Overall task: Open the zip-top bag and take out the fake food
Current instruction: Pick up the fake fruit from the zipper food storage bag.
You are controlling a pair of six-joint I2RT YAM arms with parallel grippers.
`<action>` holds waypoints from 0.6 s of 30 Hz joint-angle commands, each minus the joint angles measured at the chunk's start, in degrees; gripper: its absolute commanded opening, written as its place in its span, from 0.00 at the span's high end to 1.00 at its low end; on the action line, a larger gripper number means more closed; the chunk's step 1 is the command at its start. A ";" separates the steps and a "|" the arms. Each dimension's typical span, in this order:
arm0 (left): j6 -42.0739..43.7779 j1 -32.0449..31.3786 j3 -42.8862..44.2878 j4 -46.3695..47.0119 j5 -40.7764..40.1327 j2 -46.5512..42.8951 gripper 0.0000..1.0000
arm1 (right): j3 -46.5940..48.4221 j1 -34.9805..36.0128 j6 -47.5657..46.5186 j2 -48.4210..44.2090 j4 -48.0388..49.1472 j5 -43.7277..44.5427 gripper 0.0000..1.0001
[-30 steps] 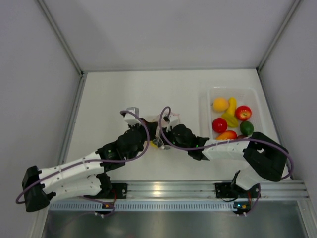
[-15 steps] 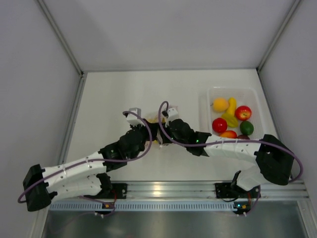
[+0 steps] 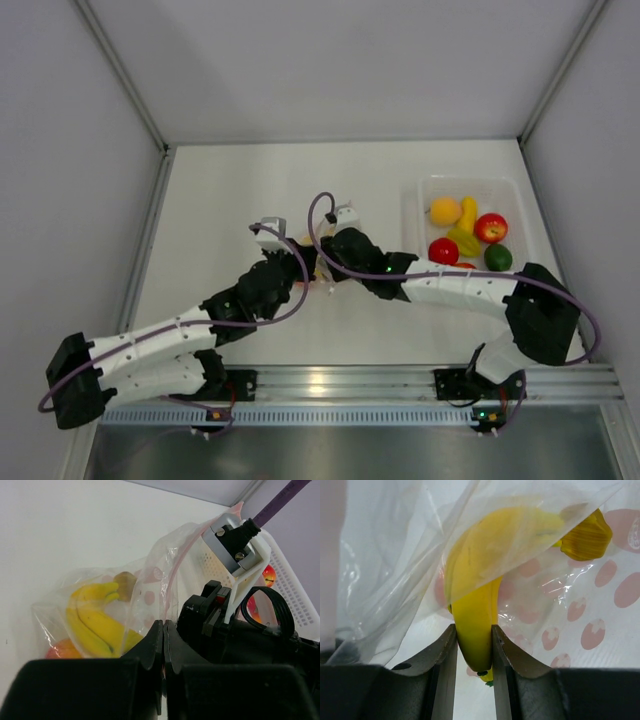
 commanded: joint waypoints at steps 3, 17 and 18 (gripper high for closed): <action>-2.36 -2.17 -1.26 9.30 14.13 0.67 1.00 | 0.64 -0.74 3.47 2.36 6.98 6.29 1.00; -2.80 -2.17 -2.66 10.97 10.36 1.20 1.00 | -2.43 -3.37 8.06 -3.70 1.88 8.33 1.00; -2.72 -2.17 -2.58 10.97 8.44 1.11 1.00 | -2.96 -3.81 7.80 -3.97 1.71 6.50 1.00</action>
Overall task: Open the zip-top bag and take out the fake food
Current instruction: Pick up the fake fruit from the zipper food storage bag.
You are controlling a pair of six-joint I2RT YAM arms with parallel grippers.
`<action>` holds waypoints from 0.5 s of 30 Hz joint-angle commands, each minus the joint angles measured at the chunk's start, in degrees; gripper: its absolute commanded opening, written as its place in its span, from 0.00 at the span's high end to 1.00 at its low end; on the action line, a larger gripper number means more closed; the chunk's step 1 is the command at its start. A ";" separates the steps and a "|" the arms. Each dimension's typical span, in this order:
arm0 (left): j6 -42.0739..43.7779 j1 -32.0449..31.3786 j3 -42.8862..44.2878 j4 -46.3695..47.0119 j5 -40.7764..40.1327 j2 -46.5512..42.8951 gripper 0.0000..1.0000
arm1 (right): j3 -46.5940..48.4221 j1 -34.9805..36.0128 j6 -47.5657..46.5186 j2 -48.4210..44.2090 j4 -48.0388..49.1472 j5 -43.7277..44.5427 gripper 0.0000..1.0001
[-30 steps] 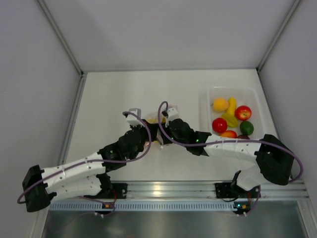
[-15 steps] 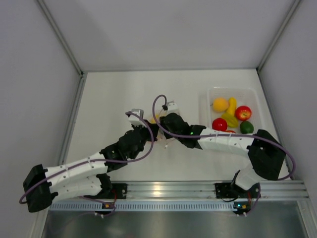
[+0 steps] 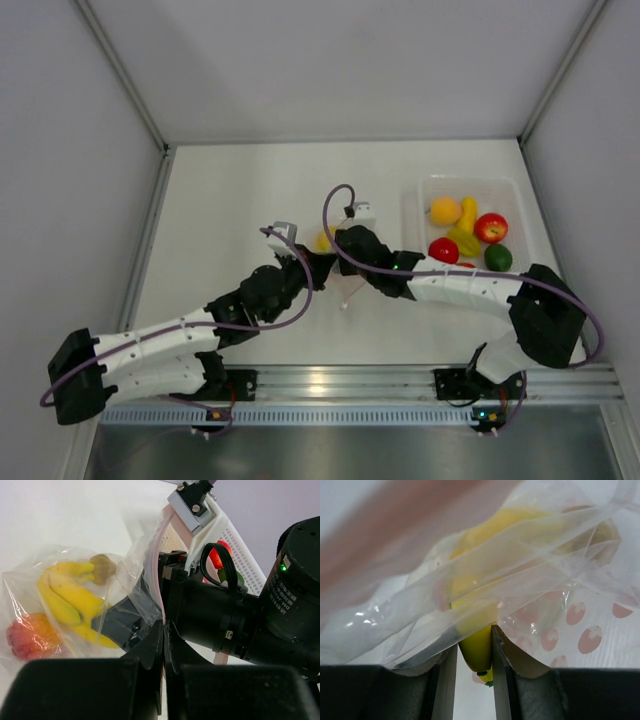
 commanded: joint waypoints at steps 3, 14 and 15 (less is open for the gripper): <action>-0.18 -0.82 -0.22 4.50 -2.33 -0.38 1.00 | -3.32 -2.14 0.49 -5.74 0.65 -0.78 1.00; 3.60 -3.36 1.02 7.40 0.39 5.69 1.00 | 2.73 -4.41 -3.54 -7.60 -8.66 -11.75 1.00; 4.21 -3.80 0.84 7.75 0.04 5.51 1.00 | 3.09 -4.94 -4.16 -7.07 -9.45 -14.02 1.00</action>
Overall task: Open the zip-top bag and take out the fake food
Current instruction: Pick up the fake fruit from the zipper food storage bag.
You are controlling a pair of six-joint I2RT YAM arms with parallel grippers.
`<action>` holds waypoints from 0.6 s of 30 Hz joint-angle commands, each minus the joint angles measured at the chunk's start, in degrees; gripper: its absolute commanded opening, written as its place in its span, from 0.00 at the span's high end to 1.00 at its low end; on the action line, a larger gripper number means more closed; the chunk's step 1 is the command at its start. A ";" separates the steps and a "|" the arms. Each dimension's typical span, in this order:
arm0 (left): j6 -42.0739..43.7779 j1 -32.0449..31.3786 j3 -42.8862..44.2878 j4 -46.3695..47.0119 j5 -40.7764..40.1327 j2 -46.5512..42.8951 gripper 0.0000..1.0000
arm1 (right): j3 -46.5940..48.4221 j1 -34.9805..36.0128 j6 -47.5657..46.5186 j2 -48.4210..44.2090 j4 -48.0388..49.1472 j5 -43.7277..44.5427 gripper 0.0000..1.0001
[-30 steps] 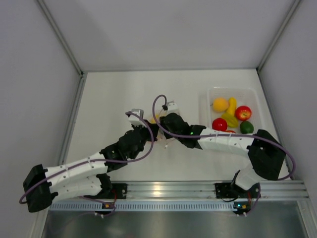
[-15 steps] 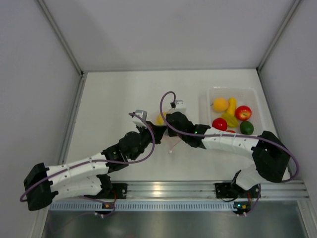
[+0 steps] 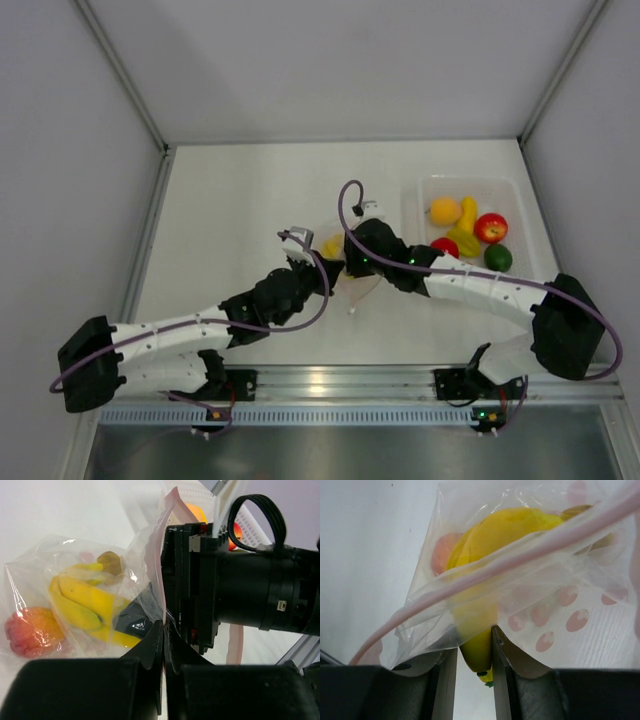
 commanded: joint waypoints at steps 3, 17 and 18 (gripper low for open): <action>2.91 -2.41 0.45 5.52 -1.39 -1.46 1.00 | 5.85 -2.33 -5.64 0.74 -4.22 -8.94 1.00; 7.39 -2.41 -2.11 5.44 2.29 -4.98 1.00 | 0.59 -4.87 -17.33 -9.89 -7.83 -15.44 1.00; 8.27 -2.41 -2.11 5.35 2.99 -4.98 1.00 | -0.29 -5.66 -17.07 -10.59 -5.83 -19.11 1.00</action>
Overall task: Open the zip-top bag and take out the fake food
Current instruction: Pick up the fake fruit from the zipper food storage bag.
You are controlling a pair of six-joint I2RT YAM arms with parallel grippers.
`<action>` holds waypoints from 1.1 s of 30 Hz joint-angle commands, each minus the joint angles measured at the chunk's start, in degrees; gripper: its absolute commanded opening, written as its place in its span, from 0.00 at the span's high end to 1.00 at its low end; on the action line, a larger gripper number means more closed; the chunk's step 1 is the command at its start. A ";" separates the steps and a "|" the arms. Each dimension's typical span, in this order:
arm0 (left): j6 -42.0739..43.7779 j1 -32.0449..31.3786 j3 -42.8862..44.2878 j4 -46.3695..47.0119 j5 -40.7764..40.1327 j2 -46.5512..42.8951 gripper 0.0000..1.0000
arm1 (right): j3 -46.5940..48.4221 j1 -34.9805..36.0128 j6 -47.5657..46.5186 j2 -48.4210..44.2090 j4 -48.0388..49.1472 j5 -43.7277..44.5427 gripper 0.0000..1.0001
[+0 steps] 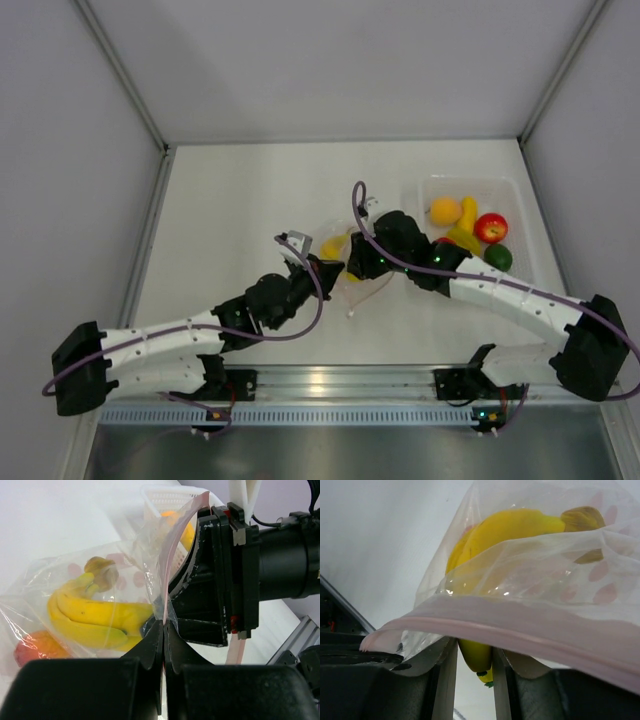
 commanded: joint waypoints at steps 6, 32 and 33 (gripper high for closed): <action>2.68 -0.33 -1.94 2.75 2.32 -0.74 1.00 | -0.89 -3.07 -0.49 -3.32 -1.26 -4.58 1.00; -1.10 -2.35 0.53 0.29 -13.95 2.78 1.00 | 5.36 5.54 4.35 -2.08 -9.17 8.36 1.00; -0.84 -2.35 0.35 0.37 -13.51 2.51 1.00 | 5.09 5.28 3.21 -3.31 -8.90 7.12 1.00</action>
